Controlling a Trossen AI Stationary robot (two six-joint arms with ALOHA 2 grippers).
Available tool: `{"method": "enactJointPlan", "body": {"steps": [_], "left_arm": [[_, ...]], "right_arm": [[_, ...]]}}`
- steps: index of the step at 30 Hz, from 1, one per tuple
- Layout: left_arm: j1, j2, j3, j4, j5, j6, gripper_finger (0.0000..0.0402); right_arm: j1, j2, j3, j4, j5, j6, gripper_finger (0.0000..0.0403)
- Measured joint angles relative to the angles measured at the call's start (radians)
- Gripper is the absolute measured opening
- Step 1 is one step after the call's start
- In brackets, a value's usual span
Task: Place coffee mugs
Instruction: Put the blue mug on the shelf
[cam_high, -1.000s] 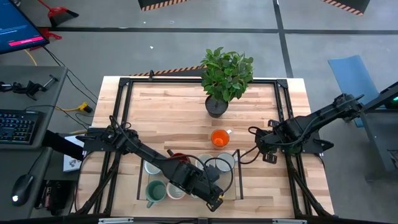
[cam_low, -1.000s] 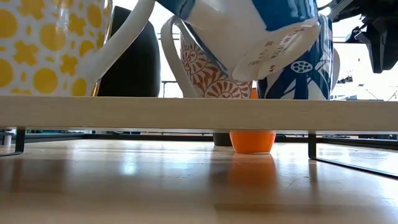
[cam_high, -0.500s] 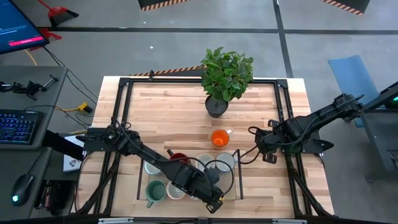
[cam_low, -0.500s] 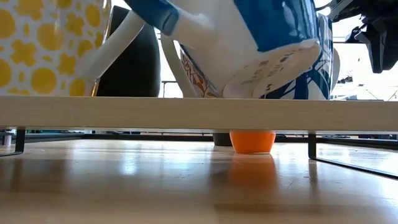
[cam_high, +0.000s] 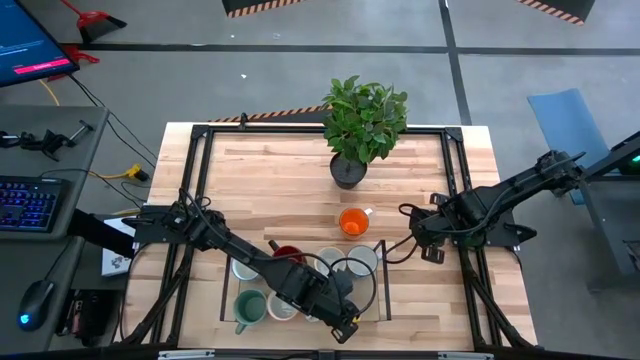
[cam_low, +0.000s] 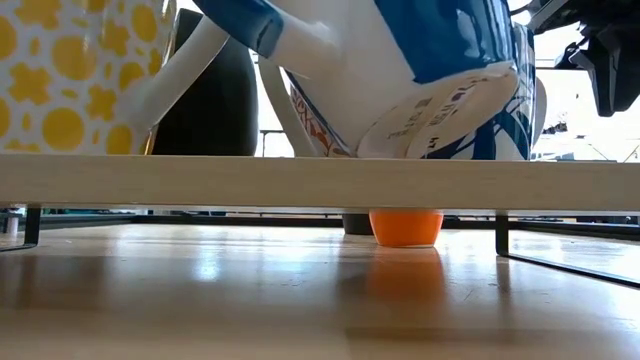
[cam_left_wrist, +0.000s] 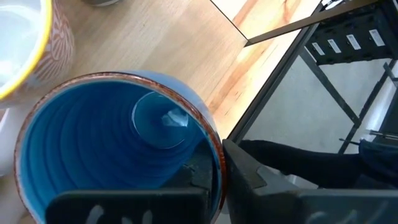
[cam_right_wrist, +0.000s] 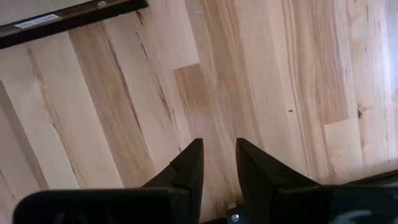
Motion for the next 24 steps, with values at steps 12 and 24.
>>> {"method": "enactJointPlan", "body": {"steps": [12, 24], "left_arm": [[0.001, 0.001, 0.0, 0.0, -0.001, 0.001, 0.0017], [0.002, 0.001, 0.0, 0.035, -0.003, 0.003, 0.0041]], "right_arm": [[0.0, 0.0, 0.0, 0.004, -0.003, 0.001, 0.0071], [0.0, 0.0, 0.0, 0.004, -0.003, 0.0, 0.0071]]}}
